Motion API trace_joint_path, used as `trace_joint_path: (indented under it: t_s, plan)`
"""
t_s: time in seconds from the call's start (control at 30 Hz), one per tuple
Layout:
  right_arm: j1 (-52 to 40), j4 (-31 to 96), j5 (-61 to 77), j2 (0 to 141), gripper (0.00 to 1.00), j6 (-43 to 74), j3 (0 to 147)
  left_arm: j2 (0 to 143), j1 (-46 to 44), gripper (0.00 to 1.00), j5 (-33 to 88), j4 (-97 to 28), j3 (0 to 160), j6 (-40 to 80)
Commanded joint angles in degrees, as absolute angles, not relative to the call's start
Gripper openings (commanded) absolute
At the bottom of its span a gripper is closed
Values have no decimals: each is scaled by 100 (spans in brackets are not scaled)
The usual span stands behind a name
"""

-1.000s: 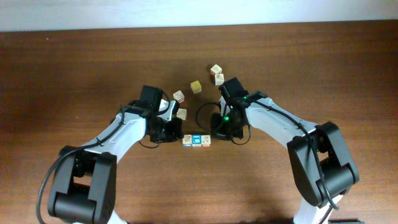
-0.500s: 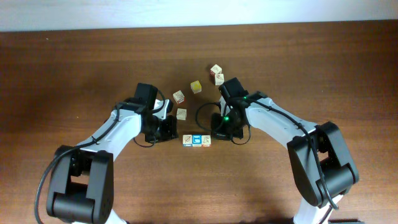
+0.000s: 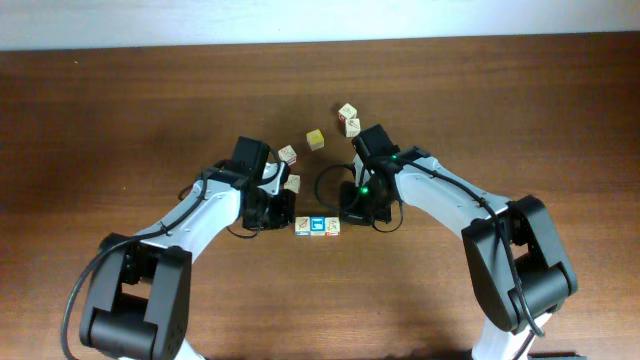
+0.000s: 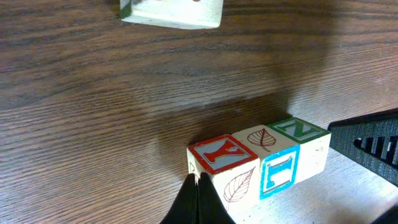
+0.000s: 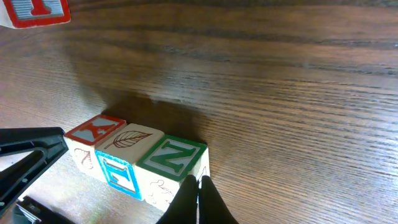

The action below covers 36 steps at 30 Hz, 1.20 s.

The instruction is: Rotate 3 blocks

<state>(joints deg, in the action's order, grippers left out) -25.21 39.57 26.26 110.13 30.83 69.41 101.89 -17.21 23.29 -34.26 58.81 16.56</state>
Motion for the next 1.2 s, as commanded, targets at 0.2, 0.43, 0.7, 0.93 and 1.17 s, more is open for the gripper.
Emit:
trace_joint_path:
  t_s: [0.2, 0.43, 0.7, 0.93, 1.17]
  plan:
    - [-2510, 3959, 2630, 11054, 4, 3026, 6941, 10005, -1782, 0, 2178, -3601, 5863, 1883]
    - [-2510, 3962, 2633, 11054, 5, 3028, 6941, 10082, -1914, 0, 2176, -3492, 5830, 1881]
    - [-2504, 3972, 2528, 11109, 4, 3201, 6930, 10082, -1914, 0, 2178, -3461, 5811, 1881]
    - [-2504, 4010, 2438, 11107, 4, 3356, 6930, 10084, -1914, 0, 1927, -3492, 5763, 2228]
    - [-2504, 4110, 2530, 11107, 4, 3402, 6890, 10084, -1940, 0, 1970, -3435, 5745, 2198]
